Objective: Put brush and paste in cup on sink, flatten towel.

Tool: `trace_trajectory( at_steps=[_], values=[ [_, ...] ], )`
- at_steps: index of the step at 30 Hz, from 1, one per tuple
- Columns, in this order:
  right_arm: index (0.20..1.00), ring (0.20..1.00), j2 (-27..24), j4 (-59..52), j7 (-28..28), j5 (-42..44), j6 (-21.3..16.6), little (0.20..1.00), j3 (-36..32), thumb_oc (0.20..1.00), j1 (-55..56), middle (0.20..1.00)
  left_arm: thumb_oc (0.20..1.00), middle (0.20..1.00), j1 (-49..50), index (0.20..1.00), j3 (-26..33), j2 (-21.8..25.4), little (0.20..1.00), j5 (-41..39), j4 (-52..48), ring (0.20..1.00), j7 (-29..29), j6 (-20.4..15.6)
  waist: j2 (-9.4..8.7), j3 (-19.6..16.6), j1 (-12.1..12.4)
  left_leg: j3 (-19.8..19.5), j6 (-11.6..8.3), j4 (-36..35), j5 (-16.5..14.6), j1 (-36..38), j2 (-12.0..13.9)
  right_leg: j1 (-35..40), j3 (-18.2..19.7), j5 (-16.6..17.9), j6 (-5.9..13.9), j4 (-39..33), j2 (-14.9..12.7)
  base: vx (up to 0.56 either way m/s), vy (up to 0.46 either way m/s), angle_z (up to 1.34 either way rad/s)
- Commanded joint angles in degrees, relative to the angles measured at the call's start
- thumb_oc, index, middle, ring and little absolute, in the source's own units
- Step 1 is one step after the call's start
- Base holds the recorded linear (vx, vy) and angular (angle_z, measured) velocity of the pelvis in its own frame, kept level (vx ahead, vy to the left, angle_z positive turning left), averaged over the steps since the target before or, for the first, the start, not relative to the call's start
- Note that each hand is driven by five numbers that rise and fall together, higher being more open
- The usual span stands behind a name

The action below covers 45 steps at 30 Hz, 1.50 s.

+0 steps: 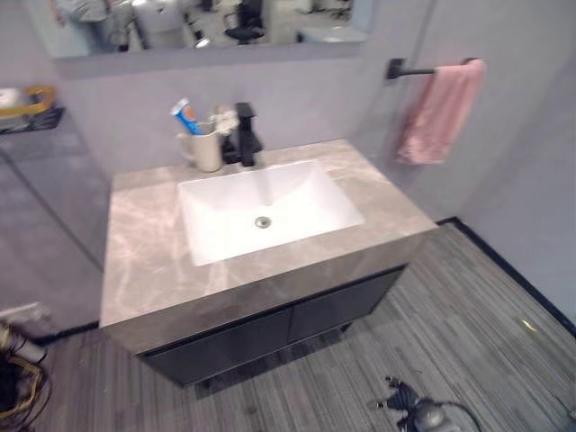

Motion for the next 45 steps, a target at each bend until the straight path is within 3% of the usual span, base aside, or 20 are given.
trace_trajectory(
  at_steps=[1,5,6,7,8,9,10,11,14,16,17,20,24,29,32,35,36,37,39,45],
  values=[
    [1.000,1.000,-4.1,0.0,-1.5,2.0,-0.6,1.000,-0.4,1.000,1.4,1.000,1.000,1.000,-4.3,1.000,-0.2,-0.5,1.000,-0.7,0.8,1.000,2.3,0.1,-0.18,1.4,-2.0,-14.3,-4.54,-4.3,6.4,-3.3,0.0,0.1,5.0,5.9,-2.14,-8.0,4.2,-0.07,-0.276,-0.85],
    [1.000,1.000,-4.4,0.2,-3.1,2.3,-1.1,1.000,-1.1,1.000,3.0,1.000,1.000,1.000,-7.2,1.000,-1.4,-0.9,1.000,-1.5,-0.3,1.000,4.4,-0.3,-0.17,2.3,-3.7,-13.8,-5.84,-2.2,7.2,-4.4,1.8,0.4,9.6,7.1,-3.13,-11.7,6.1,-0.12,-0.265,-0.65],
    [1.000,1.000,-4.8,-0.4,-3.7,1.5,-1.3,1.000,-0.5,1.000,3.6,1.000,1.000,1.000,-8.9,1.000,-2.2,-1.1,1.000,-1.6,-1.2,1.000,5.7,-0.5,-0.78,3.4,-4.3,-15.9,-6.21,2.4,5.9,-5.8,2.5,0.4,12.3,7.6,-3.65,-13.1,6.8,-0.09,-0.220,-0.70],
    [1.000,1.000,-4.8,-0.4,-3.8,1.4,-1.3,1.000,-0.5,1.000,3.6,1.000,1.000,1.000,-8.9,1.000,-2.3,-1.1,1.000,-1.6,-1.1,1.000,5.7,-0.5,-0.76,3.5,-4.2,-15.8,-6.24,2.8,5.6,-5.9,2.7,0.5,12.3,7.6,-3.67,-13.1,6.8,-0.17,-0.233,-0.98],
    [1.000,1.000,-5.0,-0.2,-4.0,1.1,-1.3,1.000,0.1,1.000,3.4,1.000,1.000,1.000,-10.3,1.000,-3.0,-1.5,1.000,-1.9,-1.6,1.000,6.4,-0.8,-1.17,4.5,-3.9,-18.5,-5.83,5.9,5.8,-7.7,2.6,-0.3,13.6,8.7,-4.43,-13.3,7.2,-0.14,-0.165,-1.00],
    [1.000,1.000,-5.2,0.1,-4.1,0.9,-1.3,1.000,0.7,1.000,2.9,1.000,1.000,1.000,-11.2,1.000,-3.6,-1.7,1.000,-2.5,-1.8,1.000,7.1,-0.9,-1.45,5.1,-3.3,-23.6,-5.78,7.6,5.2,-8.4,1.0,-0.6,15.6,9.1,-4.76,-13.6,7.7,-0.13,-0.229,-1.00],
    [1.000,1.000,-5.1,0.8,-4.2,1.0,-1.5,1.000,1.5,1.000,1.9,1.000,1.000,1.000,-12.0,1.000,-4.1,-2.1,1.000,-3.8,-1.9,1.000,8.2,-1.3,-1.66,5.6,-2.1,-32.3,-5.40,9.2,4.4,-9.4,-2.3,-1.1,18.8,9.6,-5.09,-13.6,8.5,0.01,-0.209,-0.92],
    [1.000,1.000,-5.4,0.8,-4.5,-0.7,-1.6,1.000,3.3,1.000,0.9,1.000,1.000,1.000,-13.0,1.000,-4.6,-2.5,1.000,-5.6,-2.2,1.000,7.6,-2.1,-1.55,5.7,-2.1,-35.2,-4.60,8.8,3.3,-10.1,-3.0,-1.0,22.3,10.1,-5.07,-13.8,9.3,0.03,-0.139,-1.23],
    [1.000,1.000,-6.4,0.6,-4.6,-7.7,-1.2,1.000,7.8,1.000,0.5,1.000,1.000,1.000,-14.2,1.000,-6.3,-3.2,1.000,-7.2,-3.7,1.000,6.6,-3.0,-1.36,5.5,-1.8,-35.6,-4.59,8.1,4.2,-11.8,-2.8,-1.5,25.1,10.4,-5.22,-13.6,9.9,0.07,-0.052,-1.55],
    [1.000,1.000,-6.6,0.3,-4.5,-7.0,-1.3,1.000,7.4,1.000,0.9,1.000,1.000,1.000,-14.3,1.000,-6.3,-3.4,1.000,-7.1,-3.8,1.000,6.9,-3.0,-1.42,5.6,-1.6,-36.6,-4.67,7.8,4.4,-12.0,-3.1,-1.3,26.4,10.4,-5.25,-13.3,10.4,0.11,-0.007,-0.56],
    [1.000,1.000,-6.5,0.4,-4.1,-6.4,-1.4,1.000,7.5,1.000,1.0,1.000,1.000,1.000,-14.7,1.000,-7.0,-3.9,1.000,-6.6,-3.7,1.000,7.1,-2.8,-1.31,5.8,-1.6,-39.2,-4.83,7.3,4.5,-11.9,-4.0,-1.0,29.4,10.0,-5.01,-12.5,11.3,0.12,0.001,-0.63],
    [1.000,1.000,-6.6,0.9,-4.1,-6.9,-1.4,1.000,7.8,1.000,0.9,1.000,1.000,1.000,-14.7,1.000,-7.1,-4.0,1.000,-6.6,-3.7,1.000,7.2,-2.7,-1.05,5.7,-1.5,-39.9,-4.87,6.6,4.7,-11.7,-4.2,-1.0,30.8,9.9,-4.92,-12.2,11.8,0.09,0.042,-1.07],
    [1.000,1.000,-6.2,2.1,-4.2,-4.9,-1.2,1.000,5.5,1.000,1.1,1.000,1.000,1.000,-14.7,1.000,-8.4,-4.5,1.000,-5.5,-3.3,1.000,6.6,-2.7,0.68,5.0,-3.2,-36.8,-3.96,3.3,3.9,-7.6,-4.0,-0.7,33.1,8.1,-4.51,-10.0,11.7,0.14,0.166,-0.99],
    [1.000,1.000,-5.4,5.1,-4.3,7.4,-1.5,1.000,-4.2,1.000,2.7,1.000,1.000,1.000,-14.4,1.000,-6.5,-4.6,1.000,-9.3,-4.0,1.000,6.4,-3.0,2.25,4.2,-5.0,-33.1,-2.93,1.3,2.6,-5.3,-5.0,-1.1,34.9,7.5,-2.87,-8.6,10.4,0.12,0.217,-0.31],
    [1.000,1.000,-5.6,6.0,-4.4,6.9,-1.4,1.000,-5.1,1.000,2.9,1.000,1.000,1.000,-13.3,1.000,-5.2,-3.5,1.000,-13.3,-7.9,1.000,5.5,-3.6,2.35,4.2,-4.3,-32.0,-2.58,-0.1,2.1,-4.6,-5.0,-3.5,32.1,7.6,-1.70,-5.2,10.1,0.04,0.104,-0.40],
    [1.000,1.000,-5.3,3.7,-4.8,6.7,-1.3,1.000,-4.8,1.000,0.8,1.000,1.000,1.000,-12.9,1.000,-4.6,-1.9,1.000,-15.6,-12.1,1.000,5.6,-3.7,1.43,6.1,-1.4,-28.5,-3.32,0.2,0.8,-4.0,-3.8,-9.2,11.2,9.5,-1.57,-3.1,4.4,-0.08,-0.017,-0.68],
    [1.000,1.000,-5.0,3.4,-4.7,7.2,-1.2,1.000,-4.8,1.000,0.7,1.000,1.000,1.000,-13.1,1.000,-4.4,-1.7,1.000,-15.8,-12.1,1.000,5.3,-3.6,1.60,6.6,-2.0,-28.9,-3.35,1.6,0.3,-3.9,-3.5,-9.7,10.0,9.3,-1.10,-1.4,3.5,0.03,-0.026,-1.28],
    [1.000,1.000,-4.9,2.9,-4.0,8.3,-1.7,1.000,-4.4,1.000,0.9,1.000,1.000,1.000,-13.2,1.000,-3.7,-1.3,1.000,-16.7,-12.3,1.000,5.5,-3.8,1.03,7.1,-2.8,-29.2,-3.18,6.7,-1.3,-4.4,-3.8,-8.6,12.5,8.0,-1.54,-1.4,4.7,0.07,-0.017,-0.74],
    [1.000,1.000,-5.0,2.7,-3.9,8.6,-1.8,1.000,-3.9,1.000,0.8,1.000,1.000,1.000,-13.3,1.000,-2.4,-1.2,1.000,-18.8,-12.8,1.000,5.8,-3.9,0.48,8.0,-1.6,-29.5,-2.81,11.4,-3.1,-6.0,-4.0,-9.0,11.1,6.2,-3.50,2.3,4.4,0.04,-0.020,0.47],
    [1.000,1.000,-5.8,2.7,-4.2,11.2,-2.0,1.000,-5.5,1.000,0.9,1.000,1.000,1.000,-13.7,1.000,-2.6,-2.0,1.000,-20.2,-13.6,1.000,5.5,-3.9,0.04,8.6,-1.8,-30.4,-3.05,19.3,-5.1,-8.3,-3.6,-9.5,10.8,4.0,-4.73,5.6,5.1,0.04,-0.052,0.13]
  ],
)
